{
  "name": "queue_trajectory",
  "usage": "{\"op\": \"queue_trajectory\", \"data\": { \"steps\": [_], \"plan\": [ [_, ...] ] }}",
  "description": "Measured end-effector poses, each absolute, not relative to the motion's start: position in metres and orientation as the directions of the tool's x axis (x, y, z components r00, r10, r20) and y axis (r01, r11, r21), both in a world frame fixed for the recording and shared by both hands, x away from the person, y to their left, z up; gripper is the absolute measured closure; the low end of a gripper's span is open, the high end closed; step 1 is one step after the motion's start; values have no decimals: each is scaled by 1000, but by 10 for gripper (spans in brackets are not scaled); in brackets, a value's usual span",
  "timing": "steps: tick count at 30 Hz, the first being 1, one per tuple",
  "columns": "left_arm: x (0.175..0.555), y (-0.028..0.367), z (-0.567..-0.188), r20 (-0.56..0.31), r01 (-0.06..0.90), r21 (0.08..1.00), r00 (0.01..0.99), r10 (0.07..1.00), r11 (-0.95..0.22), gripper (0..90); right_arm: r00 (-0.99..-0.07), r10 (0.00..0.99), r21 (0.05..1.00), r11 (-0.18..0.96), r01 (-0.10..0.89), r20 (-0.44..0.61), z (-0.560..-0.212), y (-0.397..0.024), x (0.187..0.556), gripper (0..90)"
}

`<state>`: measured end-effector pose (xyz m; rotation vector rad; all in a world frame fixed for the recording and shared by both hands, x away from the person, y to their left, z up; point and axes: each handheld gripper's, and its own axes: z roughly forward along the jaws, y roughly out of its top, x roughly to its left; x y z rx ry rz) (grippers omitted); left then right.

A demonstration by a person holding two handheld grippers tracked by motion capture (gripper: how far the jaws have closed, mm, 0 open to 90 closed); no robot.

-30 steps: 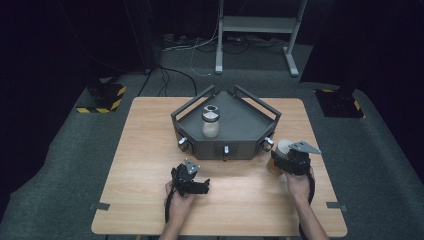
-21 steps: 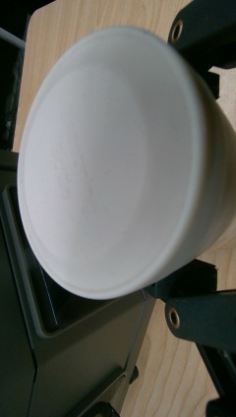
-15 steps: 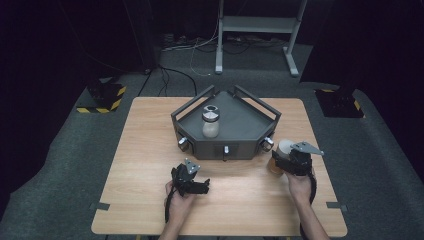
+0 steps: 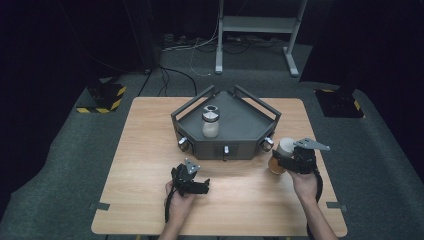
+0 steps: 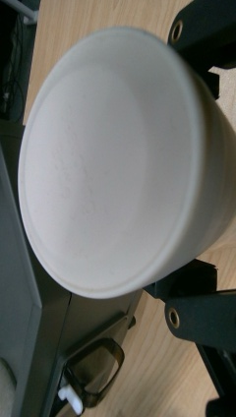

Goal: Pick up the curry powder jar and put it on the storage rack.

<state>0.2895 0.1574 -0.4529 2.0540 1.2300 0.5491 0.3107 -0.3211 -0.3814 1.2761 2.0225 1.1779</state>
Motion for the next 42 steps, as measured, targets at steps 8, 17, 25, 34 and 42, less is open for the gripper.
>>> {"op": "queue_trajectory", "data": {
  "steps": [8,17,25,34,42],
  "plan": [
    [289,157,-453,15,602,728,467,884,-330,47,-510,858,848,226,479,59,-358,-321,314,352],
    [289,158,-453,15,601,728,467,884,-330,47,-568,821,853,253,456,60,-329,-316,317,352],
    [289,158,-453,14,601,728,467,884,-329,49,-607,794,858,290,424,32,-301,-301,325,352],
    [289,158,-453,15,600,728,469,883,-331,52,-649,761,866,320,385,8,-275,-281,336,352],
    [289,158,-453,15,600,728,469,883,-331,51,-656,754,871,328,367,-7,-257,-258,352,352]
  ]
}}
